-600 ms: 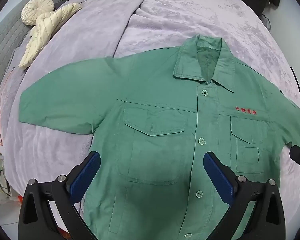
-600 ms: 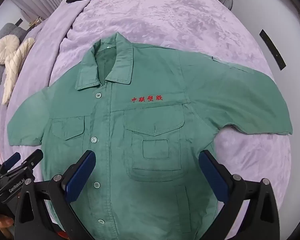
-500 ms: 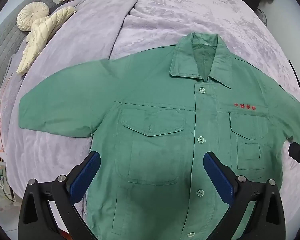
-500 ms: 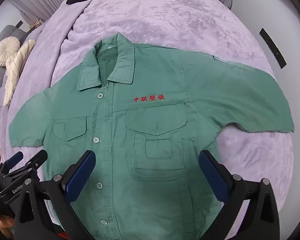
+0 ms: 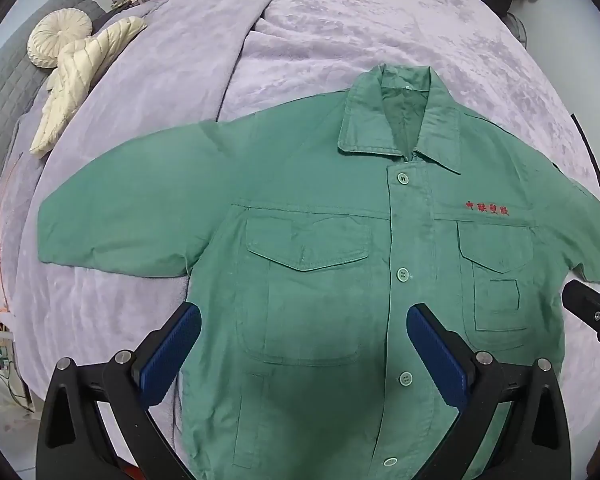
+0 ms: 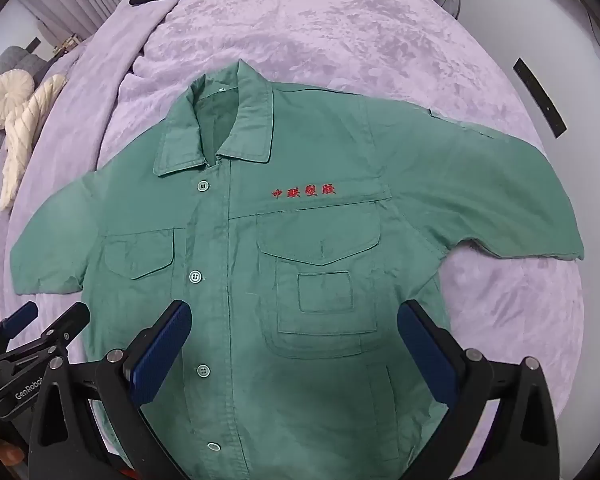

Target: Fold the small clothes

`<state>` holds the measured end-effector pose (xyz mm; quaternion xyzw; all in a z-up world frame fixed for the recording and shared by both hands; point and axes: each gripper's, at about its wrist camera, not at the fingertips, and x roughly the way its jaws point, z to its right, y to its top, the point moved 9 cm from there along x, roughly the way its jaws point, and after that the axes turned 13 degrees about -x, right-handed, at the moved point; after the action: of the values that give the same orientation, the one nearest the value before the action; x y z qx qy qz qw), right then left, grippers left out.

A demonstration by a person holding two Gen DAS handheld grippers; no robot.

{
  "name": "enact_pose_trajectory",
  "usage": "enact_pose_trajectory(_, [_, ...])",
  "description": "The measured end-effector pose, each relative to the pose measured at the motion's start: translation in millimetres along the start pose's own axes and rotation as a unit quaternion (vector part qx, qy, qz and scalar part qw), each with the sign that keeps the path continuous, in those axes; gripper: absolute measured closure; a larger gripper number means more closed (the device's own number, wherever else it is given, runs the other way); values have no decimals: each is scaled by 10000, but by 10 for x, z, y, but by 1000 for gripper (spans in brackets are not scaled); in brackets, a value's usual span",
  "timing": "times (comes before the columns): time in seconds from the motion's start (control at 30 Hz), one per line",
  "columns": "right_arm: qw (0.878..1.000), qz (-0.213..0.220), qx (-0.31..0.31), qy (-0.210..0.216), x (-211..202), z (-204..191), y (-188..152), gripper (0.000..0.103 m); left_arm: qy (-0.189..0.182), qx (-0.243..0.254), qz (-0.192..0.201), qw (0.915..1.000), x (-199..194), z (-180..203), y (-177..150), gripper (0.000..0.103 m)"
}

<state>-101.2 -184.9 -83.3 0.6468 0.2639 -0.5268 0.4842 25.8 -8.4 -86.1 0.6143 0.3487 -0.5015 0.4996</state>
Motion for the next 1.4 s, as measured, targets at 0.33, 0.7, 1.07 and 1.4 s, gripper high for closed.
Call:
enact_pose_trajectory(0.33, [10000, -14, -74, -24, -19, -42, 40, 1, -28, -112, -18, 9999, -35, 4, -32, 0])
enact_pose_trajectory(0.7, [9999, 5, -131, 1, -37, -112, 27, 1, -34, -116, -79, 9999, -36, 2, -61, 0])
enact_pose_trajectory(1.07, [9999, 29, -111, 5, -62, -119, 19, 1, -57, -100, -69, 9999, -55, -6, -68, 0])
enact_pose_trajectory(1.4, [9999, 27, -111, 11, -70, -121, 11, 1, -50, -117, -84, 9999, -88, -30, -103, 0])
